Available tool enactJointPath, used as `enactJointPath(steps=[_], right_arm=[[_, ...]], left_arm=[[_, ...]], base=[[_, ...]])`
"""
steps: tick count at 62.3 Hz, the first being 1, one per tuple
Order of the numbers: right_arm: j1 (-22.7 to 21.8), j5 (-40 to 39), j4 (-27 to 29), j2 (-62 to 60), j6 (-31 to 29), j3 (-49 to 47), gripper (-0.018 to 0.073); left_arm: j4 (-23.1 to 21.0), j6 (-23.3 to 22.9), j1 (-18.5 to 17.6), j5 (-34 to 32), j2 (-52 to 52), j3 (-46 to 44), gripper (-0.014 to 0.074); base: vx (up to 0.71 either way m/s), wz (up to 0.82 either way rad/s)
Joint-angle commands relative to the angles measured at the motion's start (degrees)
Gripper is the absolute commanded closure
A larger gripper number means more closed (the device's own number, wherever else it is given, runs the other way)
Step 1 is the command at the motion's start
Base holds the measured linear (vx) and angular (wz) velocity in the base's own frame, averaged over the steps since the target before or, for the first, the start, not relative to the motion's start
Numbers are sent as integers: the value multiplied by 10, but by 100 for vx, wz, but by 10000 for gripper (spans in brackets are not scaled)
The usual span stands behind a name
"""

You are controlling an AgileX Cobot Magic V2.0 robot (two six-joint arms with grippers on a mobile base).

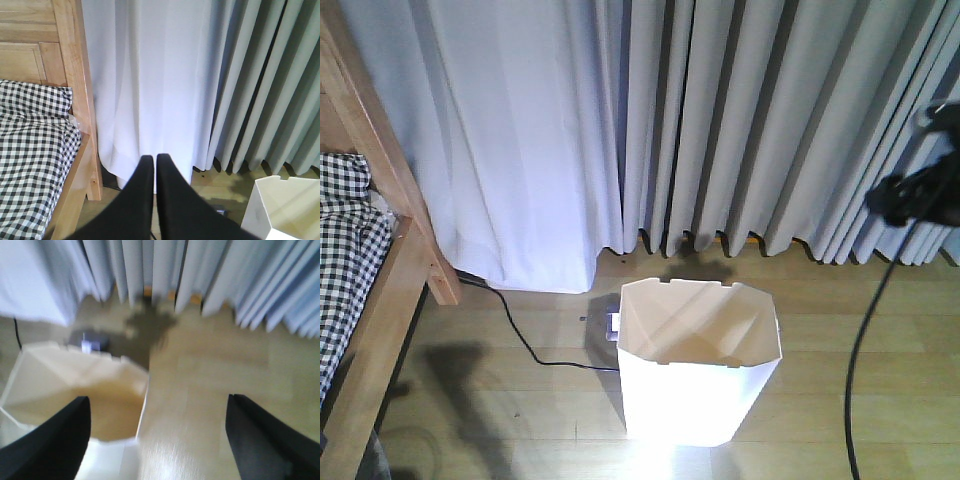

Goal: Move trash bin to bedside with robot
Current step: 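Open the right gripper and lift it away from the bin rim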

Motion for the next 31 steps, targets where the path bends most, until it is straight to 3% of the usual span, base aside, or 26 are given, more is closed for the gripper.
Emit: enactJointPath(steps=[1, 13, 31], right_arm=[[0, 10, 5, -104, -2, -4, 13], [0, 20, 8, -299, 8, 29, 13], [18, -61, 29, -527, 15, 148, 13]], left_arm=[[-1, -2, 0, -41, 3, 2, 603], [-1, -2, 0, -41, 3, 2, 603], [-1, -2, 0, -41, 3, 2, 603]], base=[[0, 0], [0, 0], [0, 0]])
